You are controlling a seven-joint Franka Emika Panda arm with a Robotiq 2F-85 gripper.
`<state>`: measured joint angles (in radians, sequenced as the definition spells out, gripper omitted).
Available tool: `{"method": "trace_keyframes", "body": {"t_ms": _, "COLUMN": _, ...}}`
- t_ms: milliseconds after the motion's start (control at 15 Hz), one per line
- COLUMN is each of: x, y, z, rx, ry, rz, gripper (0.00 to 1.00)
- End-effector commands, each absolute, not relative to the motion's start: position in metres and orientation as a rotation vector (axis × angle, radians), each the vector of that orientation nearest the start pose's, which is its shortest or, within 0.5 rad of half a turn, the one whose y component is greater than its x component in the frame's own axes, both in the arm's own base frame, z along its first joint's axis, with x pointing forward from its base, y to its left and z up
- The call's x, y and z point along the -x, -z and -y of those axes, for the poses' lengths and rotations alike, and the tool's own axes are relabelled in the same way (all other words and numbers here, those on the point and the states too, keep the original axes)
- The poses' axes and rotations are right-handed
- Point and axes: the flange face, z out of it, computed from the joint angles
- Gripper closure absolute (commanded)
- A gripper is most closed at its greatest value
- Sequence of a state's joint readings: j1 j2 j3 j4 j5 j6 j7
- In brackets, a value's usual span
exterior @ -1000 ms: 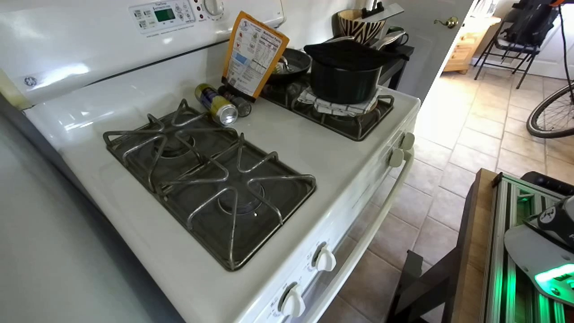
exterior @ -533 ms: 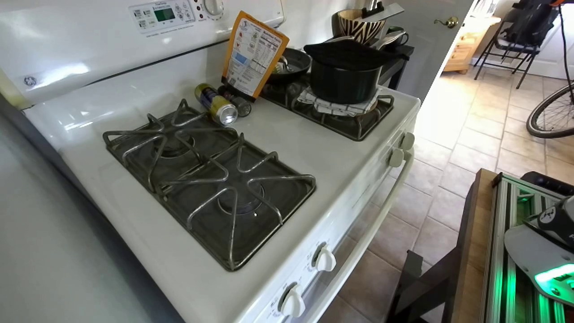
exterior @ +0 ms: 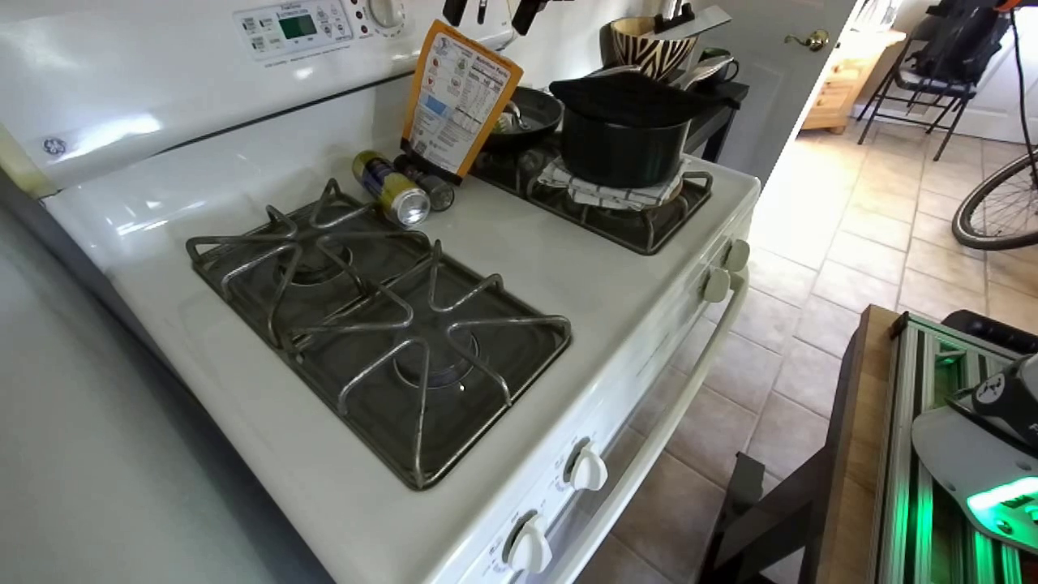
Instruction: Move the can to the pan
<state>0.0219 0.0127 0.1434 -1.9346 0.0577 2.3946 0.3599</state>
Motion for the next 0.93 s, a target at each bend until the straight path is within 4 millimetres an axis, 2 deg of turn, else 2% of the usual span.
{"method": "trace_keyframes", "body": {"t_ms": 0, "x": -0.646, "y": -0.49, "z": -0.129, "rx": 2.97, "ry": 0.4, "rz": -0.318, "gripper": 0.0}}
{"method": "trace_keyframes", "body": {"t_ms": 200, "x": -0.682, "y": -0.473, "z": -0.156, "rx": 3.007, "ry": 0.412, "rz": -0.373, "gripper": 0.0}}
{"method": "trace_keyframes", "body": {"t_ms": 333, "x": -0.709, "y": -0.465, "z": -0.177, "rx": 2.983, "ry": 0.561, "rz": -0.452, "gripper": 0.0}}
{"method": "trace_keyframes", "body": {"t_ms": 467, "x": -0.72, "y": -0.46, "z": -0.189, "rx": 2.925, "ry": 0.568, "rz": -0.53, "gripper": 0.0}}
{"method": "trace_keyframes", "body": {"t_ms": 533, "x": -0.701, "y": -0.465, "z": -0.177, "rx": 2.961, "ry": 0.516, "rz": -0.442, "gripper": 0.0}}
{"method": "trace_keyframes", "body": {"t_ms": 667, "x": -0.706, "y": -0.459, "z": -0.183, "rx": 2.964, "ry": 0.515, "rz": -0.431, "gripper": 0.0}}
{"method": "trace_keyframes", "body": {"t_ms": 800, "x": -0.706, "y": -0.462, "z": -0.181, "rx": 2.964, "ry": 0.523, "rz": -0.432, "gripper": 0.0}}
{"method": "trace_keyframes", "body": {"t_ms": 867, "x": -0.711, "y": -0.453, "z": -0.179, "rx": 2.966, "ry": 0.517, "rz": -0.446, "gripper": 0.0}}
